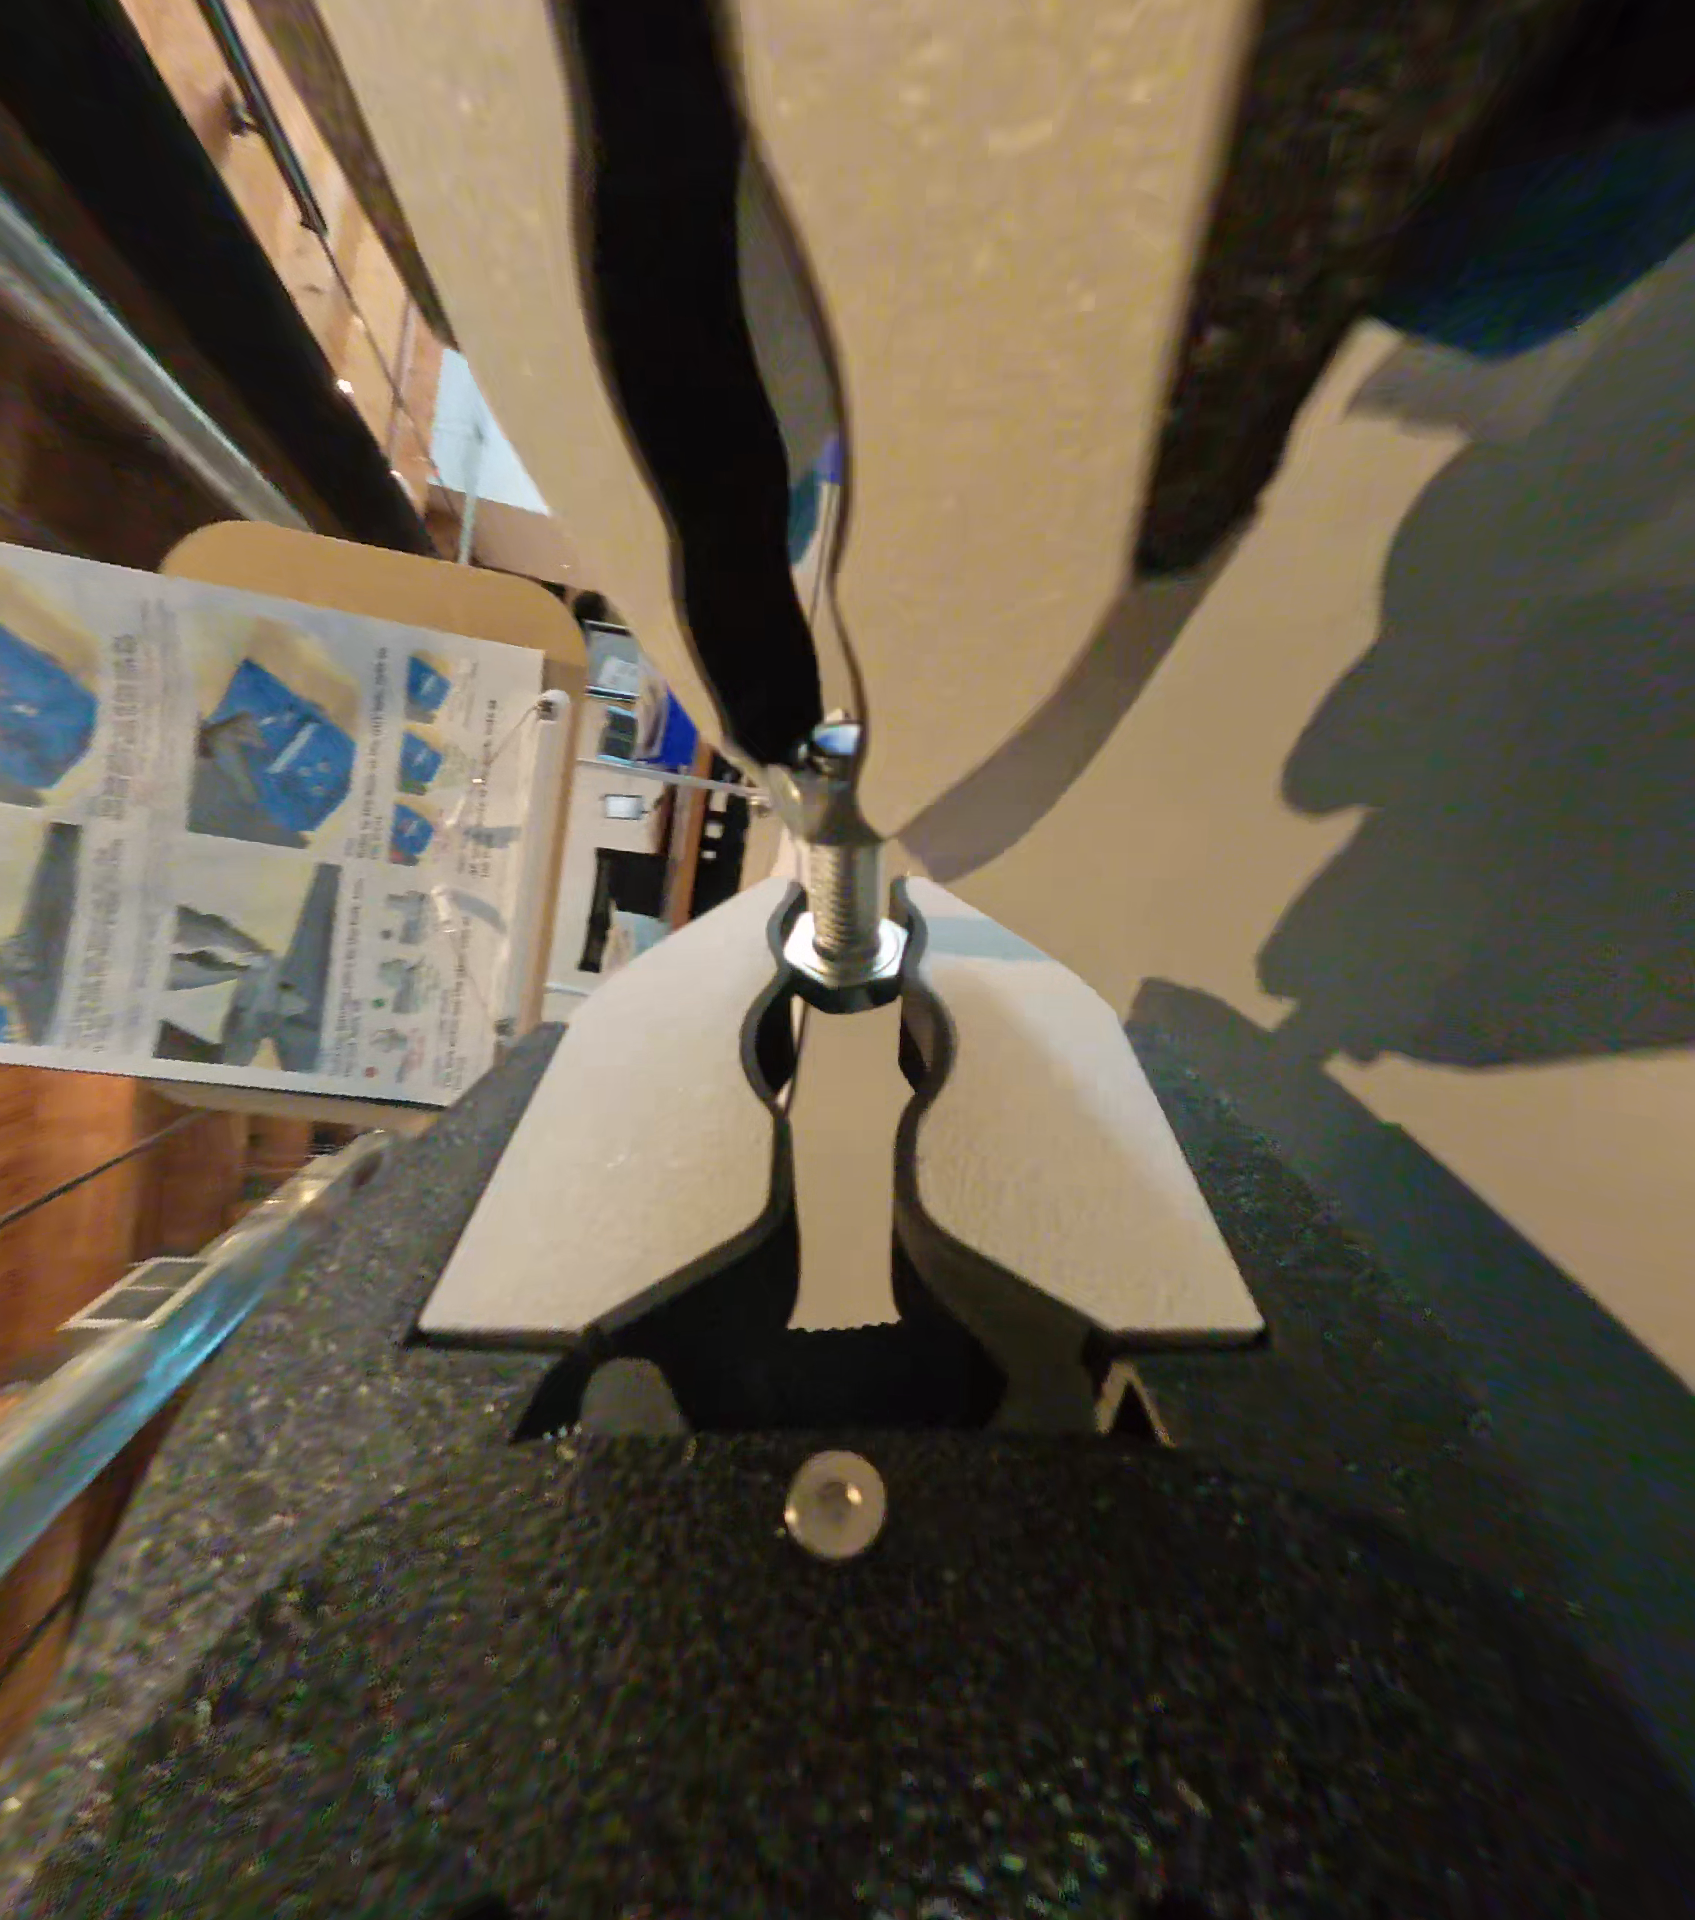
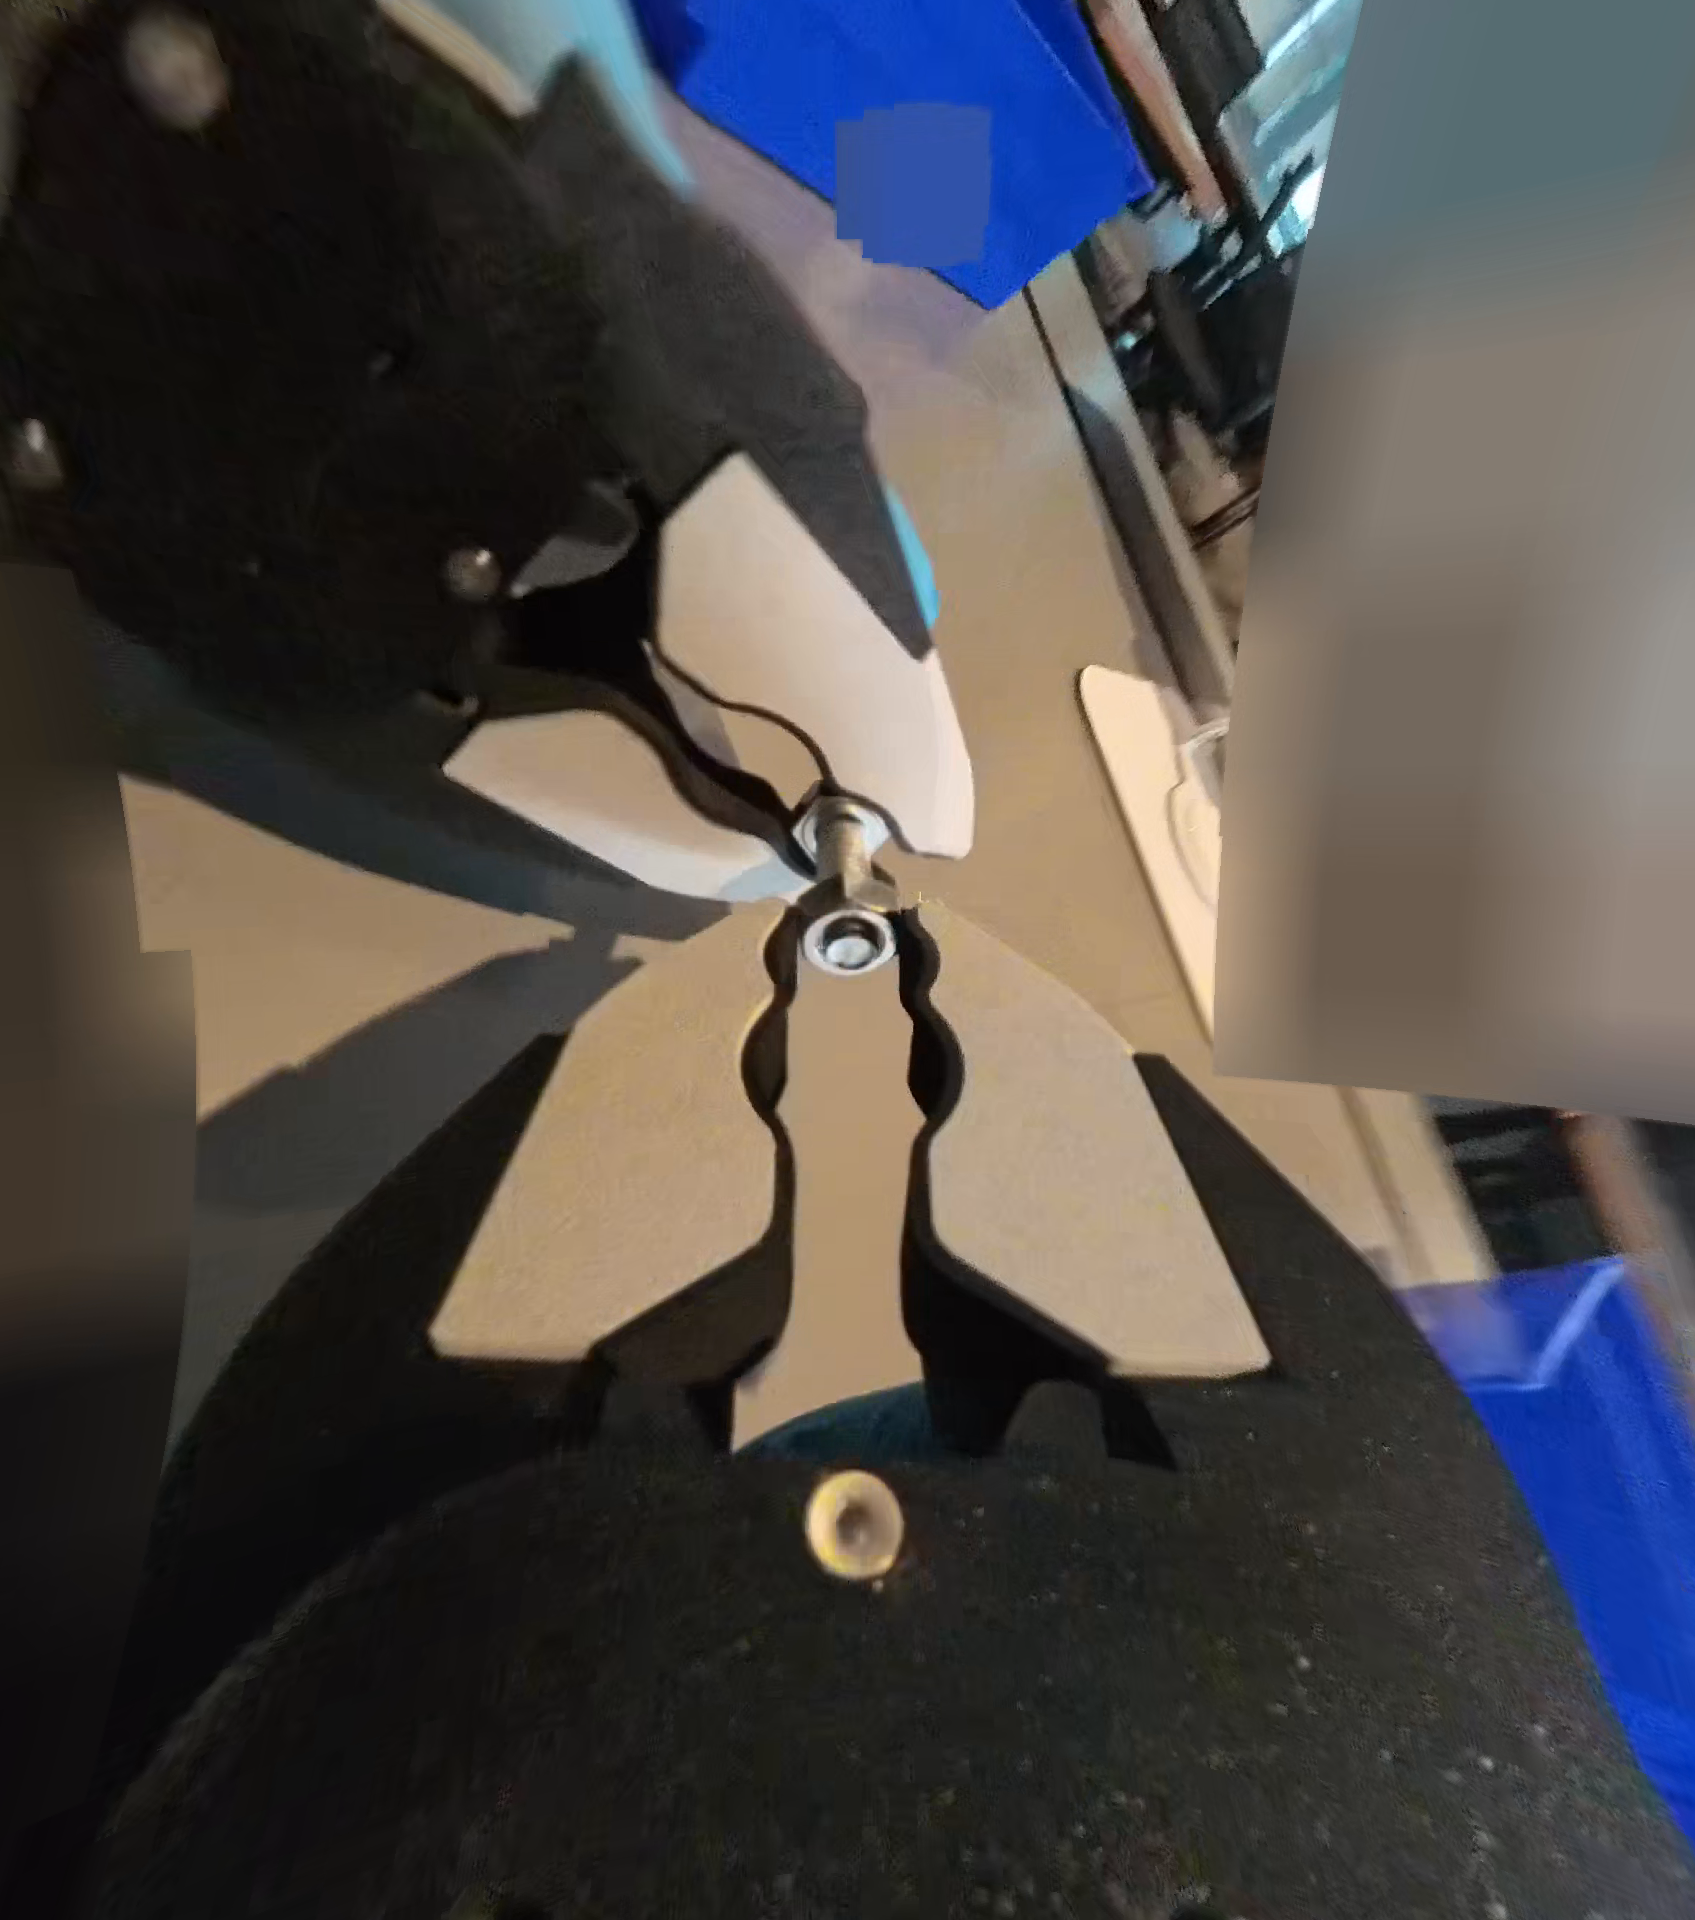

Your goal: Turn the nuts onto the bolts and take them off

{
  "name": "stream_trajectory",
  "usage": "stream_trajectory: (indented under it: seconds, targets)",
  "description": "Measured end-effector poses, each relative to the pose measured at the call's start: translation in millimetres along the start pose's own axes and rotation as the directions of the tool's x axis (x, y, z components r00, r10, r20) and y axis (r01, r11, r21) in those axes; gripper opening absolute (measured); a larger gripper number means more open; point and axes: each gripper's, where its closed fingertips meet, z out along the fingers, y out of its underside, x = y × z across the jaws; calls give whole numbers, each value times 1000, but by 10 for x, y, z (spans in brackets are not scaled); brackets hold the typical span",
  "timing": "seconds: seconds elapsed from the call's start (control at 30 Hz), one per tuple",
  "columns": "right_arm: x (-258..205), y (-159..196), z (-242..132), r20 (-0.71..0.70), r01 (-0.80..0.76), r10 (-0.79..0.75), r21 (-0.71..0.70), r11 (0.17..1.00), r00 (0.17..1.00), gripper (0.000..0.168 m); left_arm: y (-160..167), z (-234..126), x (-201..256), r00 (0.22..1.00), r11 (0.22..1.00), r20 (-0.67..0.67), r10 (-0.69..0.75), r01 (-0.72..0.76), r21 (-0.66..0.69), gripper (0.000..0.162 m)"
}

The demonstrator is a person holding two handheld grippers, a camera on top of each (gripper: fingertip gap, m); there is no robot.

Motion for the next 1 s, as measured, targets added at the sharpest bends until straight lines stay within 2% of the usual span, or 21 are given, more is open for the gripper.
stream_trajectory:
  seconds: [0.1,0.17,0.23,0.33,0.37,0.4,0.47,0.53,0.6,0.63,0.7,0.77,1.0]
  targets:
    - [-11,-22,-10,92,-292,292,-6,956,952,18,-9,-9,-39,999,1000,30,19,-19,6,15]
    - [-22,-41,-17,171,-502,498,-19,864,850,18,-10,-12,-51,999,1000,38,19,-19,8,15]
    - [-24,-59,-22,247,-684,670,-38,729,700,18,-12,-11,-49,999,1000,32,4,-5,13,15]
    - [18,-110,-42,339,-839,795,-29,543,503,19,-19,-8,-29,999,999,5,-40,40,28,15]
    - [71,-127,-59,349,-860,805,4,511,480,22,-15,-5,-20,998,998,-7,-57,58,30,15]
    - [131,-127,-78,339,-858,800,43,512,495,25,-10,-4,-12,997,997,-19,-76,76,33,15]
    - [227,-148,-141,298,-789,734,137,599,610,30,-7,-2,10,989,989,-58,-135,138,44,15]
    - [284,-182,-213,215,-635,598,220,740,772,31,-5,-4,19,975,977,-95,-200,206,53,15]
    - [318,-205,-273,62,-367,365,272,889,929,31,-20,-11,34,958,962,-135,-253,264,67,15]
    - [289,-206,-289,-12,-191,201,263,946,979,31,-28,-14,48,950,956,-155,-272,285,72,15]
    - [202,-171,-289,-124,152,-129,199,968,984,31,-34,-13,74,940,949,-180,-290,307,72,15]
    - [119,-122,-263,-152,354,-332,151,923,931,32,-45,-12,103,935,947,-199,-293,312,73,15]
    - [-42,-77,-223,-95,574,-566,148,805,819,35,-122,-36,204,930,950,-257,-264,296,97,15]
